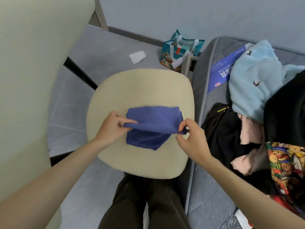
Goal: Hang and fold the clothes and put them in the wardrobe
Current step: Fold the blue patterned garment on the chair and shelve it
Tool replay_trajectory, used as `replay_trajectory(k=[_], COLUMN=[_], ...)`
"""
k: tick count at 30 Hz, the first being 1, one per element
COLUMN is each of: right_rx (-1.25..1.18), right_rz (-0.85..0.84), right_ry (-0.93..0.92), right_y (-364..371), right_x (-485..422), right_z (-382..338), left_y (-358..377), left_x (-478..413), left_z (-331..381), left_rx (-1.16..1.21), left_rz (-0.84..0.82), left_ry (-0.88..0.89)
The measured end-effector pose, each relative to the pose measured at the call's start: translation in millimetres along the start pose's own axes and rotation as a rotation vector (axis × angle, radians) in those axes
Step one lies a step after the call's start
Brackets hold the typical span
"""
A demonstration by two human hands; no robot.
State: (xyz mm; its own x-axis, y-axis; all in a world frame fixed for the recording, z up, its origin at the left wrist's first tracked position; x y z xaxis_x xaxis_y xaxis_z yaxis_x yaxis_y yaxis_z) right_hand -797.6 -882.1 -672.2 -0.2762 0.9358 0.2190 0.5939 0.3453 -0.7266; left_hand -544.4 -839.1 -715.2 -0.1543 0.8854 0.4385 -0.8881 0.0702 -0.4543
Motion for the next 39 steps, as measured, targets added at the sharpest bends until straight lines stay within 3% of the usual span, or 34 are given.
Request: replay_trajectory(k=[4, 7, 8, 10, 12, 14, 16, 18, 22, 26, 29, 31, 34, 39], right_rx=[0.243, 0.505, 0.552, 0.524, 0.445, 0.432, 0.475, 0.534, 0.651, 0.510, 0.298, 0.215, 0.050, -0.090], right_rz=[-0.229, -0.455, -0.459, -0.273, -0.035, 0.061, -0.007, -0.147, -0.255, -0.207, -0.061, 0.078, 0.116, 0.049], right_ry=[0.051, 0.040, 0.052, 0.054, 0.021, -0.040, -0.055, -0.006, 0.026, 0.017, 0.137, 0.221, 0.359, 0.455], right_y=[31.6, 51.7, 51.8, 39.4, 26.0, 30.2, 51.4, 79.6, 112.1, 108.5, 90.1, 76.5, 77.5, 94.9], right_x=[32.3, 42.3, 41.4, 34.1, 26.0, 16.7, 7.4, 3.6, 5.9, 0.2, 1.4, 6.2, 12.7, 14.5], right_z=[14.8, 21.3, 21.3, 11.4, -3.5, -15.0, -17.1, -4.4, 34.0, 40.9, 45.5, 47.6, 54.2, 56.1], left_y=[21.8, 31.9, 33.6, 33.0, 26.9, 33.1, 58.9, 87.9, 111.0, 106.3, 80.4, 69.2, 69.9, 75.5], left_x=[15.3, 20.0, 19.7, 16.6, 15.3, 17.4, 14.5, 8.5, 4.4, 4.4, 10.4, 13.0, 12.5, 11.0], left_z=[-25.1, -37.5, -38.7, -29.4, -3.3, 16.9, 18.2, -2.9, -48.0, -47.0, -36.4, -38.6, -49.4, -53.4], left_rx=[-0.053, -0.247, -0.310, -0.311, -0.187, -0.188, -0.329, -0.453, -0.462, -0.339, -0.038, 0.234, 0.466, 0.381], left_rz=[-0.173, -0.273, -0.275, -0.167, 0.071, 0.204, 0.147, 0.023, -0.014, 0.091, 0.354, 0.446, 0.435, 0.380], left_ry=[-0.082, -0.149, -0.173, -0.160, 0.002, 0.173, 0.206, 0.097, -0.065, -0.095, -0.125, -0.178, -0.342, -0.355])
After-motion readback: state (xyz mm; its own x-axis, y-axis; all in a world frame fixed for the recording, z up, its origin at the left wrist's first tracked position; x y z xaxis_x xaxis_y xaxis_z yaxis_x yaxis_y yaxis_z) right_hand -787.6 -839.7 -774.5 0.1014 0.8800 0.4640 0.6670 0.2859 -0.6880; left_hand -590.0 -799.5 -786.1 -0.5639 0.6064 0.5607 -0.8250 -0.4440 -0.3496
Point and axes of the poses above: each hand's wrist, its own x-axis away from the middle knuckle, its own y-axis out of the palm, z = x × y, the point moved 8 cm from there along -x, towards the middle knuckle, and after that the axes turned 9 degrees about x, right-handed, at the moved point
